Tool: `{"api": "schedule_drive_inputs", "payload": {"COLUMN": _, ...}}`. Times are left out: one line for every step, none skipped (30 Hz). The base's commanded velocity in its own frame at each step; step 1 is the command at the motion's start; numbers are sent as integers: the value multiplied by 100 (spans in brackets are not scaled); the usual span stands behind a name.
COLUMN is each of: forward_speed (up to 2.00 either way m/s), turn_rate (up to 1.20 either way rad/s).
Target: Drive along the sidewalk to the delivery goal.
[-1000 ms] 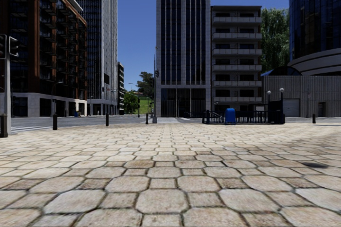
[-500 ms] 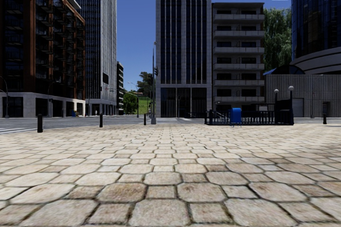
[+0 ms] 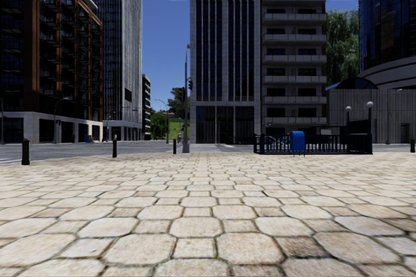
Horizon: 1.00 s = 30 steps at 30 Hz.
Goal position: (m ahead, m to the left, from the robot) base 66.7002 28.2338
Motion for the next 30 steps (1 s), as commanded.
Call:
{"api": "schedule_drive_inputs", "payload": {"forward_speed": 200, "turn_rate": 33}}
{"api": "schedule_drive_inputs", "payload": {"forward_speed": 200, "turn_rate": 35}}
{"api": "schedule_drive_inputs", "payload": {"forward_speed": 200, "turn_rate": 37}}
{"api": "schedule_drive_inputs", "payload": {"forward_speed": 200, "turn_rate": 41}}
{"api": "schedule_drive_inputs", "payload": {"forward_speed": 200, "turn_rate": 45}}
{"api": "schedule_drive_inputs", "payload": {"forward_speed": 200, "turn_rate": 45}}
{"api": "schedule_drive_inputs", "payload": {"forward_speed": 200, "turn_rate": 46}}
{"api": "schedule_drive_inputs", "payload": {"forward_speed": 200, "turn_rate": 50}}
{"api": "schedule_drive_inputs", "payload": {"forward_speed": 200, "turn_rate": 54}}
{"api": "schedule_drive_inputs", "payload": {"forward_speed": 200, "turn_rate": 54}}
{"api": "schedule_drive_inputs", "payload": {"forward_speed": 200, "turn_rate": 55}}
{"api": "schedule_drive_inputs", "payload": {"forward_speed": 200, "turn_rate": 56}}
{"api": "schedule_drive_inputs", "payload": {"forward_speed": 200, "turn_rate": 56}}
{"api": "schedule_drive_inputs", "payload": {"forward_speed": 200, "turn_rate": 56}}
{"api": "schedule_drive_inputs", "payload": {"forward_speed": 200, "turn_rate": 56}}
{"api": "schedule_drive_inputs", "payload": {"forward_speed": 200, "turn_rate": 56}}
{"api": "schedule_drive_inputs", "payload": {"forward_speed": 200, "turn_rate": 56}}
{"api": "schedule_drive_inputs", "payload": {"forward_speed": 200, "turn_rate": 56}}
{"api": "schedule_drive_inputs", "payload": {"forward_speed": 200, "turn_rate": 56}}
{"api": "schedule_drive_inputs", "payload": {"forward_speed": 200, "turn_rate": 56}}
{"api": "schedule_drive_inputs", "payload": {"forward_speed": 200, "turn_rate": 56}}
{"api": "schedule_drive_inputs", "payload": {"forward_speed": 200, "turn_rate": 56}}
{"api": "schedule_drive_inputs", "payload": {"forward_speed": 200, "turn_rate": 56}}
{"api": "schedule_drive_inputs", "payload": {"forward_speed": 200, "turn_rate": 56}}
{"api": "schedule_drive_inputs", "payload": {"forward_speed": 200, "turn_rate": 56}}
{"api": "schedule_drive_inputs", "payload": {"forward_speed": 200, "turn_rate": 56}}
{"api": "schedule_drive_inputs", "payload": {"forward_speed": 200, "turn_rate": 56}}
{"api": "schedule_drive_inputs", "payload": {"forward_speed": 200, "turn_rate": 56}}
{"api": "schedule_drive_inputs", "payload": {"forward_speed": 200, "turn_rate": 56}}
{"api": "schedule_drive_inputs", "payload": {"forward_speed": 200, "turn_rate": 56}}
